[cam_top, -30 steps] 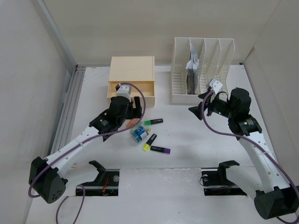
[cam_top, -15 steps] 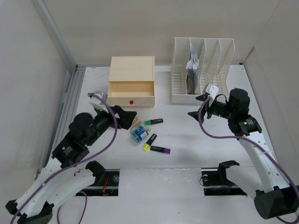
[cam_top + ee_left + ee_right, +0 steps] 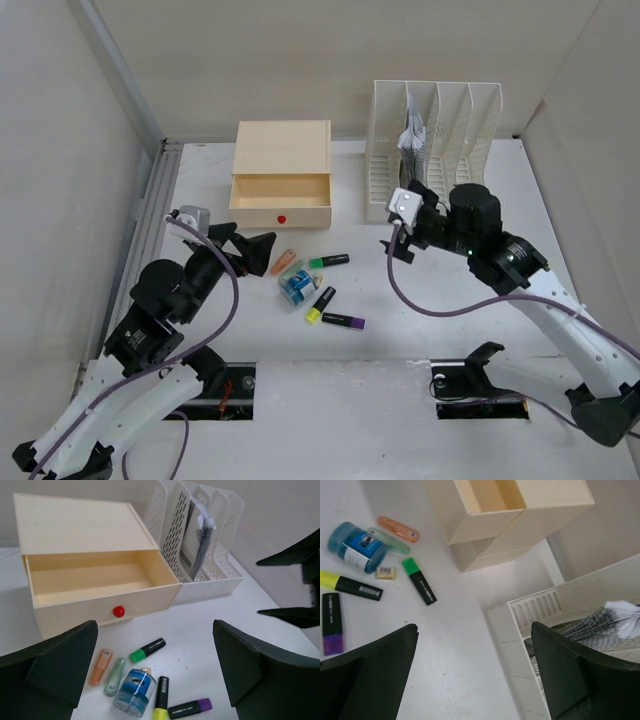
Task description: Organize the desk
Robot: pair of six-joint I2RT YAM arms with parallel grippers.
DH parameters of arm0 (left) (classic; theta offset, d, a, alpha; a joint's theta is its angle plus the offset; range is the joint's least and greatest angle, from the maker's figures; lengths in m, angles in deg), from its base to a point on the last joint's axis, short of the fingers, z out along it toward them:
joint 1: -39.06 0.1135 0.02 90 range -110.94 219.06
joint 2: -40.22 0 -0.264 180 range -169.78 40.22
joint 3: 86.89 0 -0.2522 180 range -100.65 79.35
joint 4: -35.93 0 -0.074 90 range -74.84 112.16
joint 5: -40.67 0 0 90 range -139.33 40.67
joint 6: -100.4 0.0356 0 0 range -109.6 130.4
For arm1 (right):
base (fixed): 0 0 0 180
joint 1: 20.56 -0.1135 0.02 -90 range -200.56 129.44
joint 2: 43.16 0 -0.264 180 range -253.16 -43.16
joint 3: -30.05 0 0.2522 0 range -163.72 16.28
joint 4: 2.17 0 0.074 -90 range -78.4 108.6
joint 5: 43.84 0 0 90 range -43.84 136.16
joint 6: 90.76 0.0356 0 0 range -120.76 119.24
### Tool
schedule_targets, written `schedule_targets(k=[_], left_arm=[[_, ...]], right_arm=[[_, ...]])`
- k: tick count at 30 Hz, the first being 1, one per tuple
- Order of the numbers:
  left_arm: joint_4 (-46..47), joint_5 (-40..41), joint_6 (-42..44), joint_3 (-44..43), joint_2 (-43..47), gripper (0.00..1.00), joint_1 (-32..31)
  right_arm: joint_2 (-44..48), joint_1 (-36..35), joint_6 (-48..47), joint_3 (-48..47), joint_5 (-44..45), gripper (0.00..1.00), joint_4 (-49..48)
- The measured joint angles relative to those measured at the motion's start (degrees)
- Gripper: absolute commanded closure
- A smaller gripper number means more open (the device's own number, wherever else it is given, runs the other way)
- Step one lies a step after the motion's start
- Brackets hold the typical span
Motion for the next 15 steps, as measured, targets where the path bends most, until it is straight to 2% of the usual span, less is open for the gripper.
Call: schedule_targets(k=[4,8,15], left_arm=[[0.94,2.01,0.79,5.31,1.84,0.01,0.0],[1.11,2.84,0.79,8.33,5.46,0.01,0.02],[3.21,3.69,0.76,8.39,7.04,0.01,0.0]], right_arm=[[-6.01,-4.63,-1.9,-5.35,12.85,0.0,-0.46],[-10.97,-6.97,-0.57,-5.4,23.06,0.0,-2.14],[-17.99,-9.4,11.72,-10.82,17.16,0.0,-1.95]])
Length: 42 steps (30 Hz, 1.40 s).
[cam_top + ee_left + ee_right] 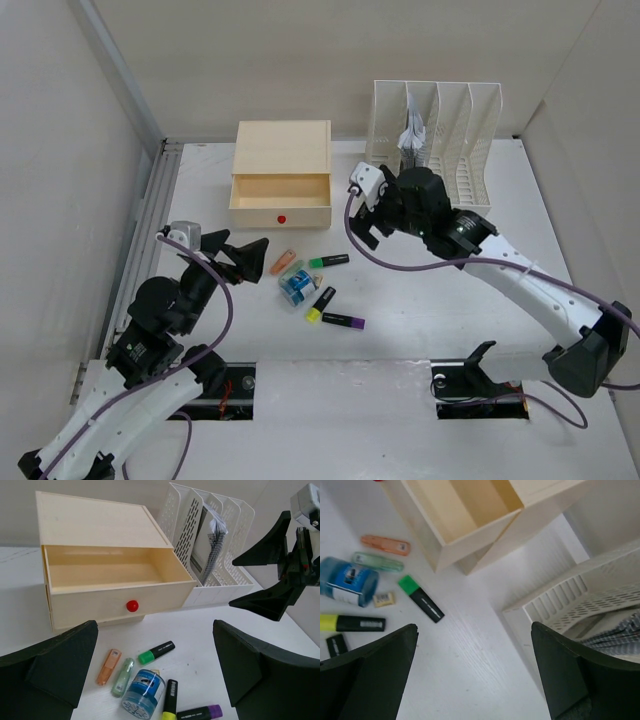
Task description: Organize the desk
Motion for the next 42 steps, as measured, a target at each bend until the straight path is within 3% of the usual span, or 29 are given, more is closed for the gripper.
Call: schedule_targets(k=[8,16,19,23,32,42], left_arm=[[0.0,2.03,0.0,0.0,-0.04,0.01,0.11],[0.0,2.84,0.0,0.0,-0.04,0.01,0.13],[-0.02,3.41,0.0,0.0,-0.13,0.01,0.13],[-0.24,4.22,0.0,0.0,-0.39,0.01,0.13],[-0.37,5.27,0.0,0.0,-0.79,0.01,0.13],[-0.39,5.31,0.0,0.0,-1.05,0.01,0.13]], right_arm=[[4.39,-5.16,8.52,11.17,-2.56,0.0,-7.13],[5.27,-12.24,6.27,18.62,-6.12,0.0,-8.17],[4.81,-13.44,4.96,18.64,-12.0,0.02,-8.24],[1.38,-15.23,4.74,18.62,-13.44,0.06,-9.88],[-14.56,-15.89,15.82,14.16,-5.62,0.07,-12.57],[-19.41,-15.96,30.97,7.82,1.33,0.07,-16.09]])
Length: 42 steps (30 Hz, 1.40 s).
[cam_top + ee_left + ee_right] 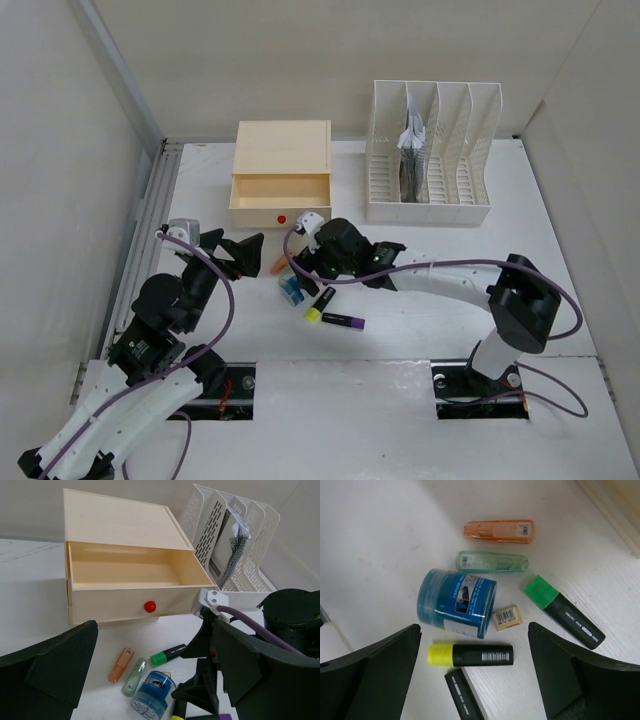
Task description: Organize the desk
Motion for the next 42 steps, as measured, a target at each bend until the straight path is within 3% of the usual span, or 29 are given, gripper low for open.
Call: schedule_targets(k=[13,42], left_arm=[[-0.07,-0.28,0.0,0.0,-0.26,0.01,0.0],[-0.09,-2.16,0.0,0.0,2.62,0.01,0.0]], right_arm=[[-5.79,-5.07,6.12,-2.05,8.33,0.07,-0.26],[-14.64,-7.13,6.4,-4.87,13.94,0.04,-0.94]])
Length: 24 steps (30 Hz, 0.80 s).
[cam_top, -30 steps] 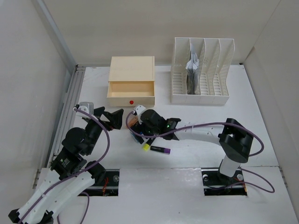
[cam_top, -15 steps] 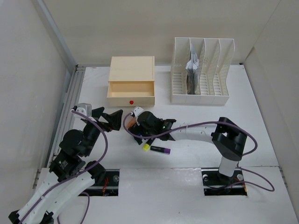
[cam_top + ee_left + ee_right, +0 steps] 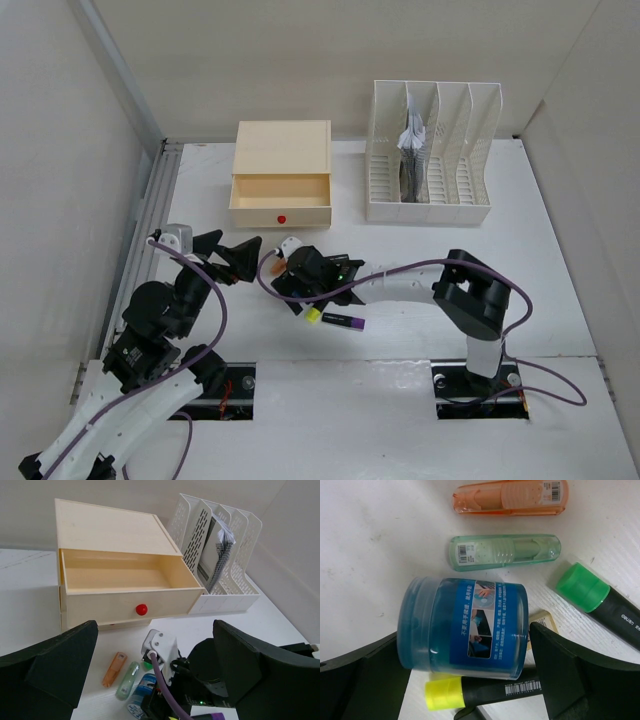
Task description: Organize the desk
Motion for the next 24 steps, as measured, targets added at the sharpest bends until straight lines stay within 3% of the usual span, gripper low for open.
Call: schedule_targets(k=[4,5,8,11,12,13,16,24], left_arm=[[0.02,-0.28,0.0,0.0,0.42,0.01,0.0],[0.04,-0.35,0.0,0.0,0.44,0.01,0.0],[0.02,-0.44,0.0,0.0,0.5,0.01,0.0],[0.02,-0.52,0.0,0.0,0.66,0.01,0.0],[0.02,-0.55,0.0,0.0,0.72,0.01,0.0],[0.02,-0.55,0.0,0.0,0.83,0.01,0.0],[0.04,-0.55,0.0,0.0,0.9,0.01,0.0],[0.02,-0.87,0.0,0.02,1.18,0.01,0.0]], right_arm=[[-0.87,0.0,-0.26,0.02,0.83,0.11,0.02],[-0.87,0.0,-0.35,0.0,1.05,0.2,-0.02],[-0.87,-0.22,-0.87,-0.15,1.92,0.3,-0.04],[-0.85,-0.37,-1.49,-0.15,2.34,0.52,-0.02],[-0.85,-0.37,-1.81,-0.15,2.32,0.74,-0.04],[-0.85,-0.37,-2.25,-0.15,2.25,0.83,-0.07],[-0.76,-0.37,-3.76,-0.15,1.64,0.98,-0.09],[5.62,-0.37,-17.88,0.52,-7.82,1.0,1.25]])
